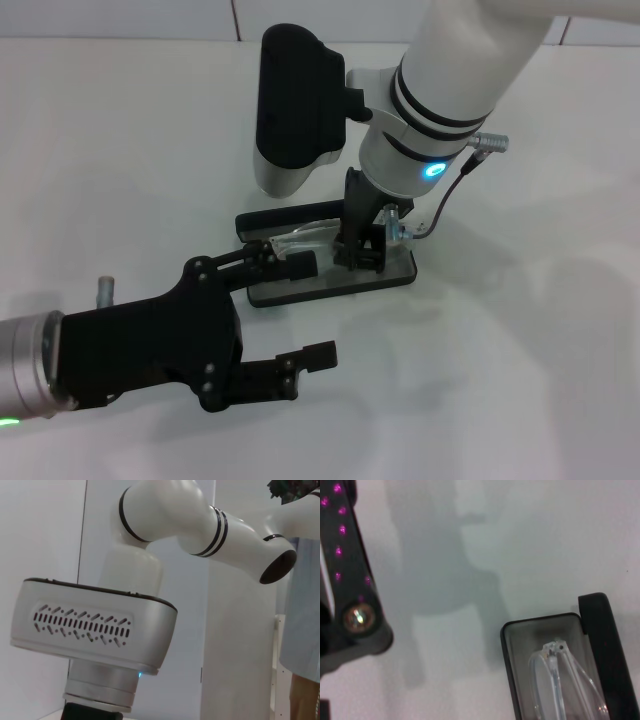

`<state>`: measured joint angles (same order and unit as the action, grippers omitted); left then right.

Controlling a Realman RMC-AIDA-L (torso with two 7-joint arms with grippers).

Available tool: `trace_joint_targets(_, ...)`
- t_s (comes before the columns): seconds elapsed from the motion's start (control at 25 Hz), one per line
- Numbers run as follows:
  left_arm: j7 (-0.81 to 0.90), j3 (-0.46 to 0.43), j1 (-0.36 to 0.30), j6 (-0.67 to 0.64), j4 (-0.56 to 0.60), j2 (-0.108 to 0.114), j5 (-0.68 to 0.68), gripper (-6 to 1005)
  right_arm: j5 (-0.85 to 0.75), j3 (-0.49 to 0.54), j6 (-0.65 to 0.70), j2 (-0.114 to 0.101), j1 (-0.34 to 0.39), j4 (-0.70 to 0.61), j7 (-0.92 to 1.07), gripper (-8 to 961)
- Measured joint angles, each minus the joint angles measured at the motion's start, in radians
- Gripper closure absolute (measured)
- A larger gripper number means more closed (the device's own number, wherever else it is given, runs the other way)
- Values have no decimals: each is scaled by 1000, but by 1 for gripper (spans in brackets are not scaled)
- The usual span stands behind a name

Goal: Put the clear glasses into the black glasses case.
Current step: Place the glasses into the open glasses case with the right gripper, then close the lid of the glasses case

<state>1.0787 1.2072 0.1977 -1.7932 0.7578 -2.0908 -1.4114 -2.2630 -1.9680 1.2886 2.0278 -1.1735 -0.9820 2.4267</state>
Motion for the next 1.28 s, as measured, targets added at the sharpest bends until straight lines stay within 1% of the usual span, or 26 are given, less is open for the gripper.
trace_joint_targets(0.48, 0, 0, 2, 0, 0, 0, 0, 209, 3, 7, 6, 0, 8, 0, 0, 849)
trace_joint_targets(0.84, 0, 0, 2, 0, 0, 0, 0, 213, 4, 6, 3, 0, 10, -6, 0, 824)
trace_joint_targets(1.0, 0, 0, 2, 0, 0, 0, 0, 215, 3, 8, 5, 0, 27, -47, 0, 819)
trace_joint_targets(1.28, -3, -2, -4, -4, 0, 2, 6, 218, -8, 25, 19, 0, 87, -167, 0, 816)
